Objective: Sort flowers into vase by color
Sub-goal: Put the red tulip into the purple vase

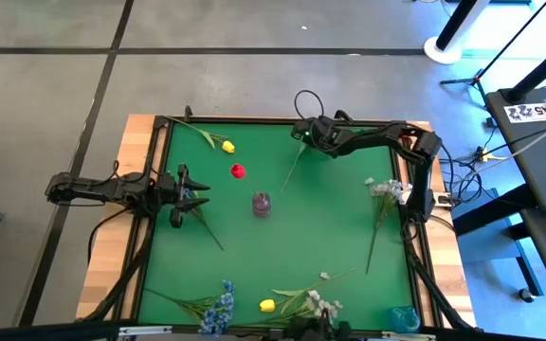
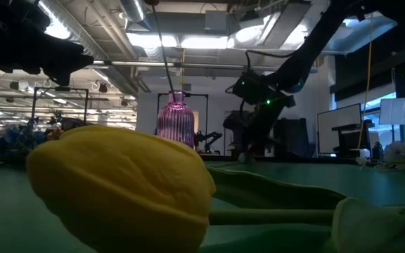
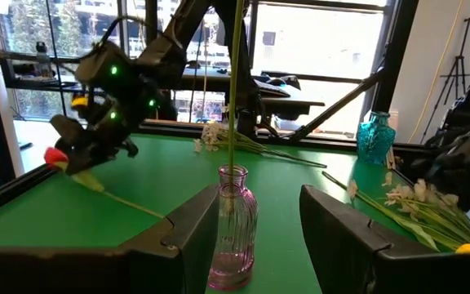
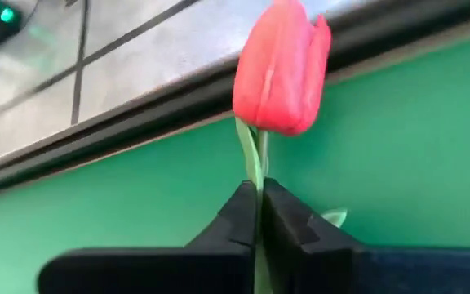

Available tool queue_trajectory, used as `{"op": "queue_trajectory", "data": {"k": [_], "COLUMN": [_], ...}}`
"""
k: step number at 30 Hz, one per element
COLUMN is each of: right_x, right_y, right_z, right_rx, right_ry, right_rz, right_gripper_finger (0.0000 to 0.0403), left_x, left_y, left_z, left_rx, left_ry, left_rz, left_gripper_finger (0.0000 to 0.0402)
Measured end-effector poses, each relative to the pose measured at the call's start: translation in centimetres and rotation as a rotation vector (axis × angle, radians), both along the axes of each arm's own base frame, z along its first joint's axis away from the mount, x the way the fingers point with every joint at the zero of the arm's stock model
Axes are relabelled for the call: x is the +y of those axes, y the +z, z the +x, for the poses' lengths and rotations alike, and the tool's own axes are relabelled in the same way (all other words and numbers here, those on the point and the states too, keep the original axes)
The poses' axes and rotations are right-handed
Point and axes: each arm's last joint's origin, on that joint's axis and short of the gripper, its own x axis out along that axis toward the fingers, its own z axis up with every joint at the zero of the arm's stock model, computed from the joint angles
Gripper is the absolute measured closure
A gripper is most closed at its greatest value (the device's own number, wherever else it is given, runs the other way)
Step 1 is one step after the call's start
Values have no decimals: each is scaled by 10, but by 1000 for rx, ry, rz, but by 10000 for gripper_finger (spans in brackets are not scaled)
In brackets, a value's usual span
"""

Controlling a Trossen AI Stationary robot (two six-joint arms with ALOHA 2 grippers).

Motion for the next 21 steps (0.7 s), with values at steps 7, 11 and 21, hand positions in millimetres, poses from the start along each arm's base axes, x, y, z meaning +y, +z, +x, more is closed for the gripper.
{"op": "queue_trajectory", "data": {"k": [7, 11, 21], "right_x": [36, 76, 194], "right_y": [68, 104, 92], "right_z": [-7, -24, -59], "right_rx": [145, 229, 638], "right_ry": [294, 625, 960], "right_rz": [-149, -116, 186], "right_gripper_finger": [387, 396, 387], "left_x": [0, 0, 0], "left_y": [0, 0, 0], "left_z": [0, 0, 0], "left_rx": [0, 0, -1], "left_ry": [0, 1, 1], "left_rz": [0, 0, 0], "left_gripper_finger": [234, 234, 234]}}
